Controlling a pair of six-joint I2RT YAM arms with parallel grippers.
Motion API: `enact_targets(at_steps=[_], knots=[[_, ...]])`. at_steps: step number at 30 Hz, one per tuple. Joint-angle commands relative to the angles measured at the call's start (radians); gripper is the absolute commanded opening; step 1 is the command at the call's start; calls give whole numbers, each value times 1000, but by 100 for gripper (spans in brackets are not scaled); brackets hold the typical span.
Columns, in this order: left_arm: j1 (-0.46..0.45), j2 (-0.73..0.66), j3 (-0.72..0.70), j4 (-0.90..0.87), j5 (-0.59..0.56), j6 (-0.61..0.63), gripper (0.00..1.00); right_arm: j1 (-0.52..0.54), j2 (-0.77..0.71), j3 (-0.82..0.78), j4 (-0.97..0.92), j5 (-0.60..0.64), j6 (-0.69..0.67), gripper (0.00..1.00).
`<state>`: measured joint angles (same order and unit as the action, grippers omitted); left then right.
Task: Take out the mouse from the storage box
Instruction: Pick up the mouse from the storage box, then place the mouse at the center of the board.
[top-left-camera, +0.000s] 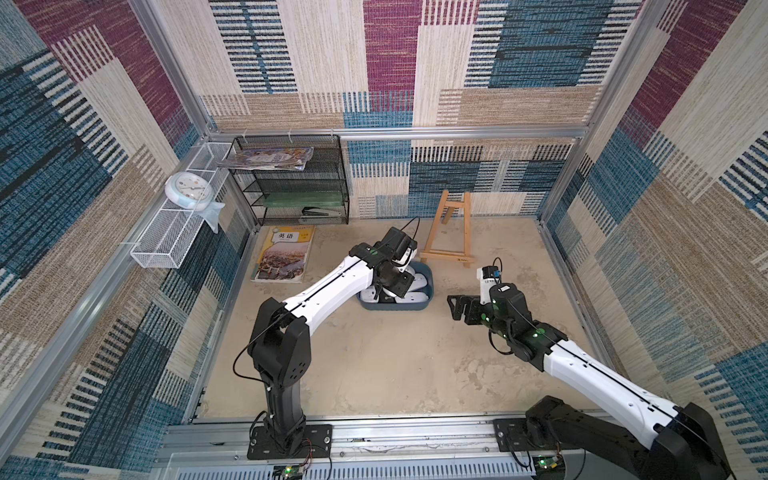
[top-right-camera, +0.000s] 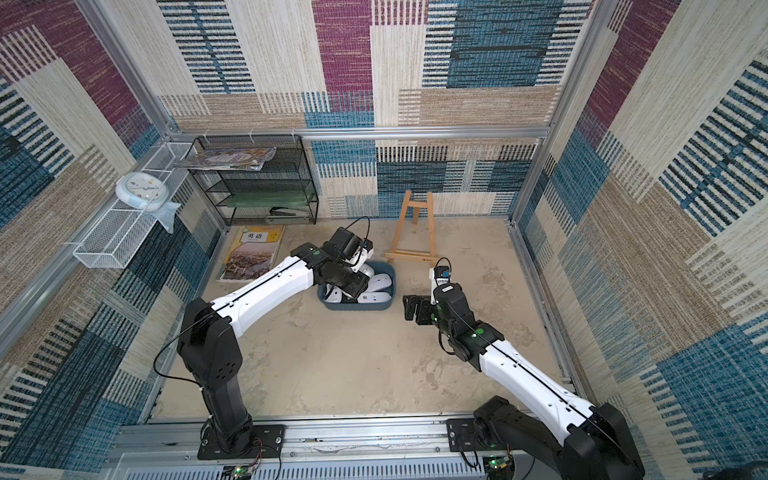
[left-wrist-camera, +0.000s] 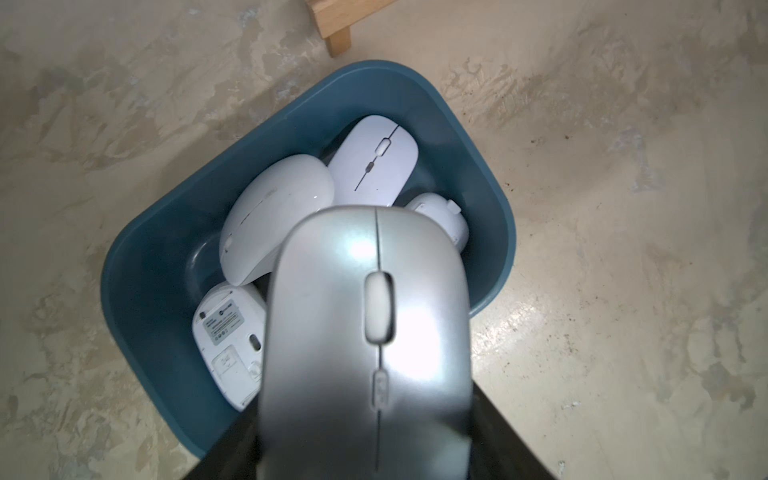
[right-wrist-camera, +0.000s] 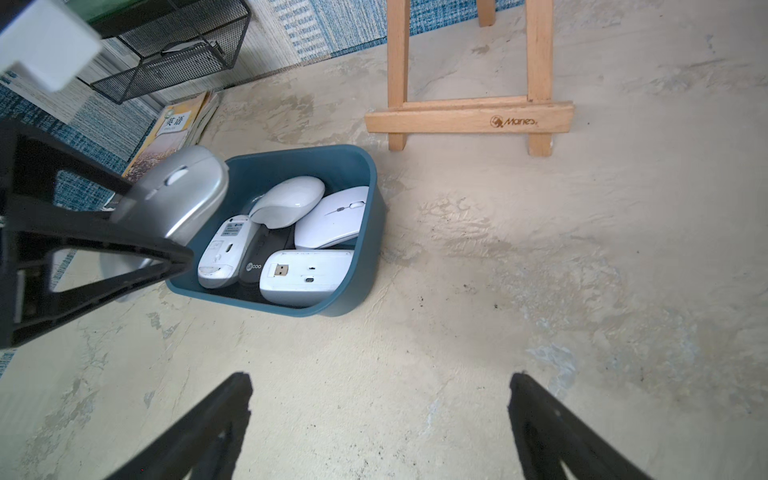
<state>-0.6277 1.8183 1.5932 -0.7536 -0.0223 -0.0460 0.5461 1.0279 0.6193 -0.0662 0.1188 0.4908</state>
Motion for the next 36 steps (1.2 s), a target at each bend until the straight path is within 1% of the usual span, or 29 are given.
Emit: enact_targets(at_steps=[1, 2, 6, 10, 14, 17, 23, 29, 34, 36], knots=[[15, -71, -79, 64, -165, -158, 58, 1, 23, 37, -32, 28, 21, 100], [24, -94, -107, 63, -192, -204, 58, 0, 30, 51, -49, 31, 21, 100], [63, -190, -258, 85, -212, -328, 58, 0, 41, 56, -56, 34, 33, 100], [131, -277, -397, 96, -187, -418, 59, 1, 56, 46, -50, 13, 66, 100], [233, -347, -533, 149, -93, -477, 59, 0, 82, 37, -41, 1, 96, 99], [289, -358, -599, 192, -24, -503, 59, 2, 109, 60, -58, -18, 102, 99], [314, -269, -596, 205, 10, -523, 59, 3, 142, 104, -79, -34, 105, 99], [332, -200, -598, 235, 30, -529, 60, 2, 166, 108, -69, -46, 123, 98], [336, -146, -587, 240, 27, -535, 62, 2, 218, 138, -75, -74, 123, 98], [338, -137, -592, 250, 24, -537, 65, 3, 239, 168, -94, -80, 111, 98]])
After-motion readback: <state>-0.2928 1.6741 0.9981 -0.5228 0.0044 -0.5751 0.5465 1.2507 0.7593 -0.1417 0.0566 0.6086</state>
